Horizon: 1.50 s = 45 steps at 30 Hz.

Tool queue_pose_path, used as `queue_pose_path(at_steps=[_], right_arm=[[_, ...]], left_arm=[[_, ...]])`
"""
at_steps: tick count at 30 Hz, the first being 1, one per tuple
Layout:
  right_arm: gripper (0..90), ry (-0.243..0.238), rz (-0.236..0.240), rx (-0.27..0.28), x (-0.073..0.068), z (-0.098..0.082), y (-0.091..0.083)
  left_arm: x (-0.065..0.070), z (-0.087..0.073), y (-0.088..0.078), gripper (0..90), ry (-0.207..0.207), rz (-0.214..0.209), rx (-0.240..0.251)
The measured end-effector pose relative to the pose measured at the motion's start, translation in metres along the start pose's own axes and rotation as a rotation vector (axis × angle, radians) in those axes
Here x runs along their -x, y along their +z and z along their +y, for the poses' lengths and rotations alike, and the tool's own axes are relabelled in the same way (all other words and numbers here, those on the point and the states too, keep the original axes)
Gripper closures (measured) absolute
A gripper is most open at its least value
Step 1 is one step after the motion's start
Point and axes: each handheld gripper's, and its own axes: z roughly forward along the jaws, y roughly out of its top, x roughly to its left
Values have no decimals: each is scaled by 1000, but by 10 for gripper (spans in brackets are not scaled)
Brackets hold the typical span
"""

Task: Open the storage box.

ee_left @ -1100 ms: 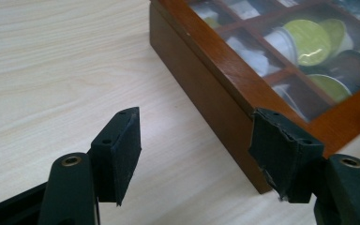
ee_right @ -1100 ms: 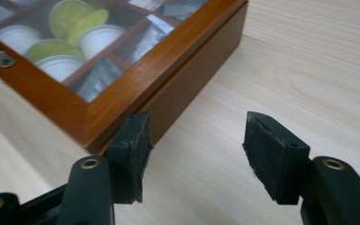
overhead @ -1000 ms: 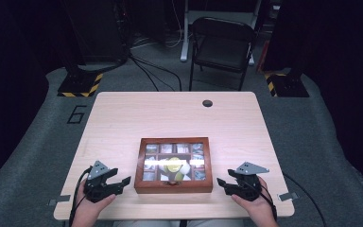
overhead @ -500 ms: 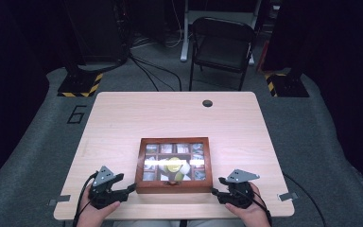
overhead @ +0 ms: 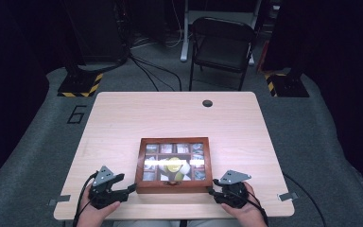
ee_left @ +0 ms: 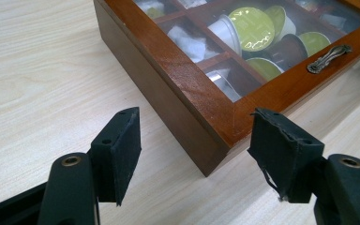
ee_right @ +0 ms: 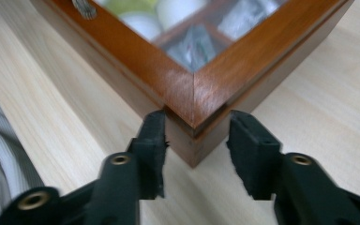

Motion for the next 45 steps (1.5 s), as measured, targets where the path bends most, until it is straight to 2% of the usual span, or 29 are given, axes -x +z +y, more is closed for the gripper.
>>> queue_pose_path(at_steps=[2,5,8,11,14,16,19,20,21,23,26,29,32,35,37,40,45], right_arm=[[608,8,8,8,0,1,-2],[607,-11,5,6,-1,2,-2],[607,6,12,21,0,3,-4],[602,12,16,56,1,4,-6],[598,30,23,83,2,6,-10],[597,45,32,99,4,7,-12],[597,54,34,113,5,9,-14],[597,54,34,113,5,9,-14],[596,56,33,120,5,9,-14],[596,57,34,124,4,9,-14],[594,59,36,127,5,10,-15],[592,59,35,130,5,10,-15],[591,59,32,128,5,10,-14],[591,57,32,127,5,10,-14],[589,59,35,133,5,10,-15],[565,66,29,132,6,10,-16],[519,81,12,145,7,14,-19]], left_arm=[[0,0,-1,335,1,-1,1],[2,-1,-1,335,3,-5,6],[4,-1,-2,335,10,-24,-5],[10,-2,-2,336,31,-42,-15],[13,-2,1,336,52,-38,-18],[14,-2,4,336,46,-34,-16],[17,3,10,329,36,-53,-7],[17,3,10,320,36,-53,-7],[18,5,13,316,57,-42,-7],[21,7,20,297,71,-30,-8],[23,11,28,272,73,-34,-22],[24,12,31,250,71,-18,-10],[24,14,30,237,56,-6,14],[23,15,30,234,57,-7,19],[22,17,29,234,62,-18,12],[22,20,27,235,81,1,6],[22,27,23,233,65,0,-6]])
